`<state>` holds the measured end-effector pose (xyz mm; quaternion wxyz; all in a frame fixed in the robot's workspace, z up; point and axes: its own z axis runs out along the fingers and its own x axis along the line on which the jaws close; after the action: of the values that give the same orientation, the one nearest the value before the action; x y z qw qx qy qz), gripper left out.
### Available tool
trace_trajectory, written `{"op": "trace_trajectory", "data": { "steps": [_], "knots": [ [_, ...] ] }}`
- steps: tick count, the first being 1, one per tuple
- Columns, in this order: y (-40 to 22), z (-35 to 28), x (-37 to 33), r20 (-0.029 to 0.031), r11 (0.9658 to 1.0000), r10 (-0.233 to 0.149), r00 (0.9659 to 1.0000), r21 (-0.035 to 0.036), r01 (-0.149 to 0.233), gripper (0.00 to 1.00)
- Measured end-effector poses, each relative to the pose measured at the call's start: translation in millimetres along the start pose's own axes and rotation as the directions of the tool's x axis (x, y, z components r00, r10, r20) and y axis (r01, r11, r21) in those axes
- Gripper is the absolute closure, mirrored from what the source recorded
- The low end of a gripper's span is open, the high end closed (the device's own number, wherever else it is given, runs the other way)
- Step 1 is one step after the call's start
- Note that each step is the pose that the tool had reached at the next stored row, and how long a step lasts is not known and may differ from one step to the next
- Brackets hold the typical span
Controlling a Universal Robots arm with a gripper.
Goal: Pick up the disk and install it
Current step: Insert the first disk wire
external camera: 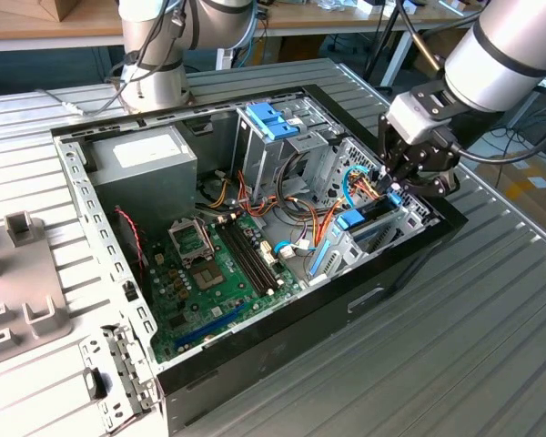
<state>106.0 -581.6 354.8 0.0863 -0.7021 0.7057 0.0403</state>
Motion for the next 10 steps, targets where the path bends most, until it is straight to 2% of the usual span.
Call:
{"op": "trace_trajectory", "data": {
  "steps": [8,10],
  "knots": [
    [-9.3,-0.5,-0.2,0.0143,1.0,0.001,0.9999,-0.002,-0.001,0.89],
    [-10.9,-0.4,-0.3,0.0162,1.0,0.001,0.9999,-0.0023,-0.001,0.89]
  ]
}}
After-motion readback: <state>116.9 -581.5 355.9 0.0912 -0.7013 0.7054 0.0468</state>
